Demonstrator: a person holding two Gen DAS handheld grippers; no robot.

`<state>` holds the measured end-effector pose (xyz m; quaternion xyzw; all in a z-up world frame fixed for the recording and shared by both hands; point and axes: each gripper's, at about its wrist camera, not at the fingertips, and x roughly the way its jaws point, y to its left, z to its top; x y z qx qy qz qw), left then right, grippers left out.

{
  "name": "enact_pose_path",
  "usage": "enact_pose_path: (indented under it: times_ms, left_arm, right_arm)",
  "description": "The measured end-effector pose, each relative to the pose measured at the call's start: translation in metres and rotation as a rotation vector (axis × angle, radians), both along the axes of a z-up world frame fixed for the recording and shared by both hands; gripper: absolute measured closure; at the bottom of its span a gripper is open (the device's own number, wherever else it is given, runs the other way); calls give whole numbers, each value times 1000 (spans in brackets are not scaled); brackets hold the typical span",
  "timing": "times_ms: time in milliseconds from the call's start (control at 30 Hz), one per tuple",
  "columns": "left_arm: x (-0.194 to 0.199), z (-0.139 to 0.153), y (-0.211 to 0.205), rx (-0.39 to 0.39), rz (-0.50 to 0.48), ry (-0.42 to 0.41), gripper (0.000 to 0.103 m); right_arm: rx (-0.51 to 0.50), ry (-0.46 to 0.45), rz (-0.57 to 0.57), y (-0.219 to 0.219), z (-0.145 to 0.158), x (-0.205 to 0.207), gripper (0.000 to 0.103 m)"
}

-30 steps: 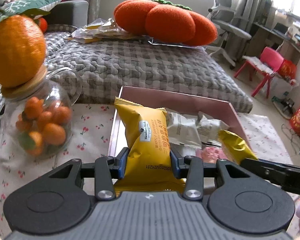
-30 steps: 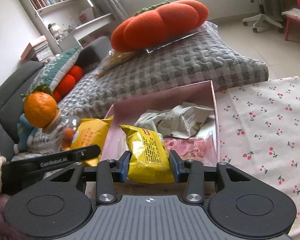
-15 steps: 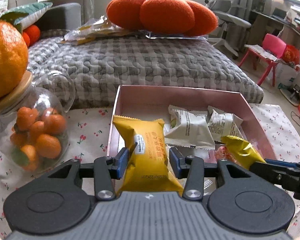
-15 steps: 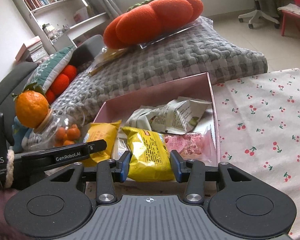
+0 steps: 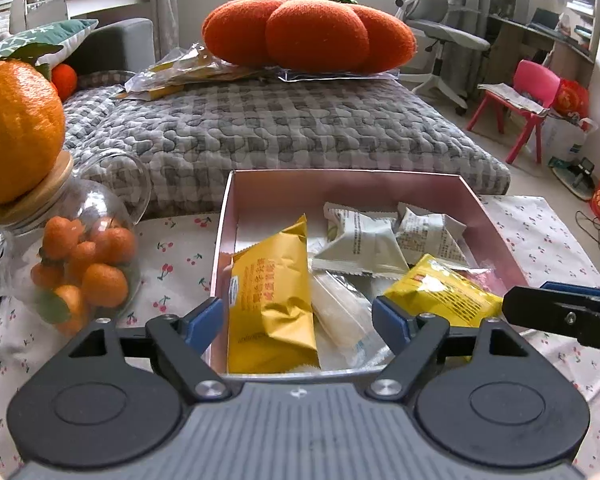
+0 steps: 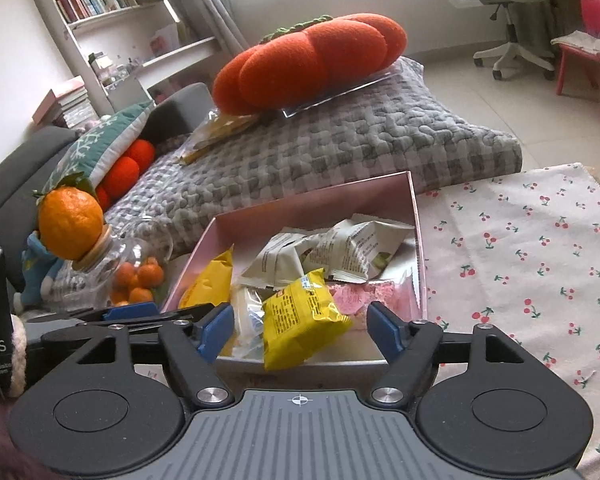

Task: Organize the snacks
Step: 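Carry both yellow bags into the pink box and open both grippers, then move the left gripper to the orange-printed cookie packet while the right moves to the cream cake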

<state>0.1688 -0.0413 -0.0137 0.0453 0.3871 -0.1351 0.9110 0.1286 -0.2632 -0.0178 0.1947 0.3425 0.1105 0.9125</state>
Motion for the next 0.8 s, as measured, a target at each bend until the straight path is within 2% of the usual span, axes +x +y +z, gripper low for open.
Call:
enact_pose_path:
  times_ms: [133, 300, 400, 500, 667, 800]
  left_arm:
    - [-13, 3, -1, 13, 1, 0, 19]
    - [-30, 9, 2, 11, -6, 7, 12]
    - [-41, 12, 6, 1, -4, 18, 8]
    - [-51, 12, 8, 6, 6, 31, 4]
    - [-72, 12, 14, 14, 34, 52, 2]
    - [-85, 11, 21, -14, 60, 78, 1]
  right_arm:
    - [-5, 4, 5, -3, 5, -9, 19]
    - [-22, 32, 7, -6, 10, -20, 18]
    - [-29, 39, 18, -7, 14, -30, 11]
    - [-48, 44, 43, -5, 19, -38, 9]
    - [-94, 31, 81, -1, 26, -55, 5]
    - [-118, 25, 97, 0, 28, -65, 5]
